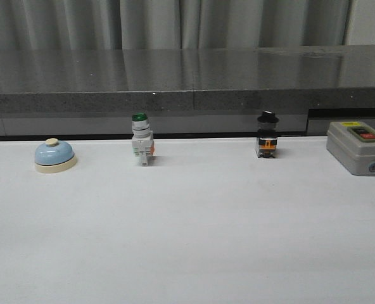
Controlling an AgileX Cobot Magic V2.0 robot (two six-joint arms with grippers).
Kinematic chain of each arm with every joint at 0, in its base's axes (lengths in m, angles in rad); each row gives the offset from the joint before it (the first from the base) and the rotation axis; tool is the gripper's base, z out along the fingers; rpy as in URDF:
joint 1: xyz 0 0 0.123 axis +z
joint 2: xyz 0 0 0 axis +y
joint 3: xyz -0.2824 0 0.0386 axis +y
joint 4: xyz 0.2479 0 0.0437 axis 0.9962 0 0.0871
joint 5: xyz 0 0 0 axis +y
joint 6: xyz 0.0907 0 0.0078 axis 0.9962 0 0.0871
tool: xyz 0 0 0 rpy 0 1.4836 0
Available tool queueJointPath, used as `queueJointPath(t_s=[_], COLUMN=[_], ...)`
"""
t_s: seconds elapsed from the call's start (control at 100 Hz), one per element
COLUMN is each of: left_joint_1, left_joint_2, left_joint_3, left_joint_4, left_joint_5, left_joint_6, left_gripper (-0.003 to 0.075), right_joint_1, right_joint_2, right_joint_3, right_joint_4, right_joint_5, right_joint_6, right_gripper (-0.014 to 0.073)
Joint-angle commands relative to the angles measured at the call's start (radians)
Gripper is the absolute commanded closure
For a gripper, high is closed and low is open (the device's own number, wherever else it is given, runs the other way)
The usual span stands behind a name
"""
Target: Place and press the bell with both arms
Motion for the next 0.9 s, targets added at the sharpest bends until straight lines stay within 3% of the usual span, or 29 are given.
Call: queueJointPath(t_s=[0.0, 0.54, 0.89], left_joint_1=[0.003, 0.003, 0.003], left_joint_2=[-0.029, -0.029, 0.083], left_joint_3=[0.041, 0.030, -0.162], left_joint_4=[-0.008, -0.022, -0.115], left_joint_5=[-0.085, -0.085, 0.082], left_joint_6=[-0.008, -0.008, -0.008], left_gripper=[0.0741, 0.0741, 0.0741], right_joint_1=[-0.006, -0.006, -0.006], right_joint_2=[-0.017, -0.017, -0.017], right_joint_3=[-0.014, -0.014, -0.014], right_joint_4=[-0.008, -0.008, -0.008], right_joint_5=[-0.074, -0.074, -0.074], right_joint_6=[-0.001, -0.001, -0.001], right_gripper=[0.0654, 0.0654, 0.0654])
